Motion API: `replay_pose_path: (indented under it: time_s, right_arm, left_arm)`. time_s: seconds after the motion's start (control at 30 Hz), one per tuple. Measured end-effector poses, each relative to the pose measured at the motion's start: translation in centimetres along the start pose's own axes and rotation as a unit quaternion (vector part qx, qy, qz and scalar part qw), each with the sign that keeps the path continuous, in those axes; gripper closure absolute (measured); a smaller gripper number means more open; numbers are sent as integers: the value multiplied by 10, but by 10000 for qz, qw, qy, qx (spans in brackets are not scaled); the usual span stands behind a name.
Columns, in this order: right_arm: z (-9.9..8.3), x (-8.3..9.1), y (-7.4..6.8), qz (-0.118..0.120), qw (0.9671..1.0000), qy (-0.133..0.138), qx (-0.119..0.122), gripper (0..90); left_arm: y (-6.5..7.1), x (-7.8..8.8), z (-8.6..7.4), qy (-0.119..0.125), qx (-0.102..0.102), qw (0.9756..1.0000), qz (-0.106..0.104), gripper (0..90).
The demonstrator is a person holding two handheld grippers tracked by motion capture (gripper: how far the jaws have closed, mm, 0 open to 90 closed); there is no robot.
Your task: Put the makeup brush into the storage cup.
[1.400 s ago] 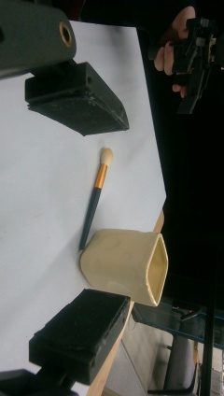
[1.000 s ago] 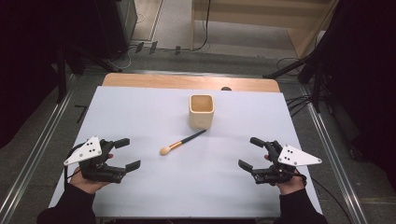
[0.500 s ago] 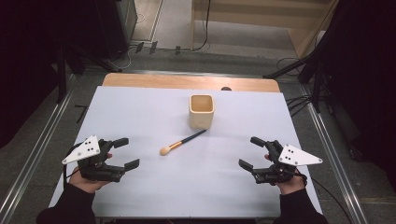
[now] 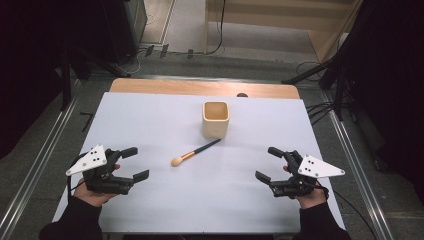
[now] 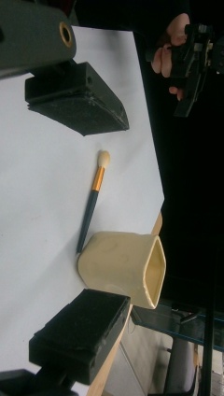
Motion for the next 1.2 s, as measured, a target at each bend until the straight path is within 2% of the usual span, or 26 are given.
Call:
replay_pose_path:
  time_s: [0.2,0.33,0.47,0.67,0.9,1.07,1.2]
  right_arm:
    - [1,0,-1,11,10000,10,40,150]
    - [0,1,-2,13,10000,-33,64,150]
    - [0,1,-1,3,10000,-25,31,150]
    - [0,1,-1,-5,10000,-13,9,150]
    - [-1,-2,-5,72,10000,-44,21,150]
    - [-3,-4,-6,106,9999,-114,51,150]
    - [-1,-3,-5,67,10000,-33,12,150]
  left_arm:
    - [-1,0,0,1,38,10000,28,151]
    - [-2,-2,-1,-101,92,9999,41,155]
    - [-1,-6,-2,-184,15,9998,39,155]
    - [-3,-13,4,-147,55,9999,30,156]
    - [-2,-26,11,-274,-119,9995,31,159]
    - [0,-32,16,-314,-121,9994,-7,159]
    - [0,-38,18,-393,-59,9992,-36,159]
Point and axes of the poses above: each handheld gripper's, and its own axes: x roughly backward along the jaws, z roughly out of its top, y roughly to its right, the point moved 10 cm from there along -x, roughly forward along the jaws, and after that the axes turned 8 degrees about x, right-handed, at the moved point
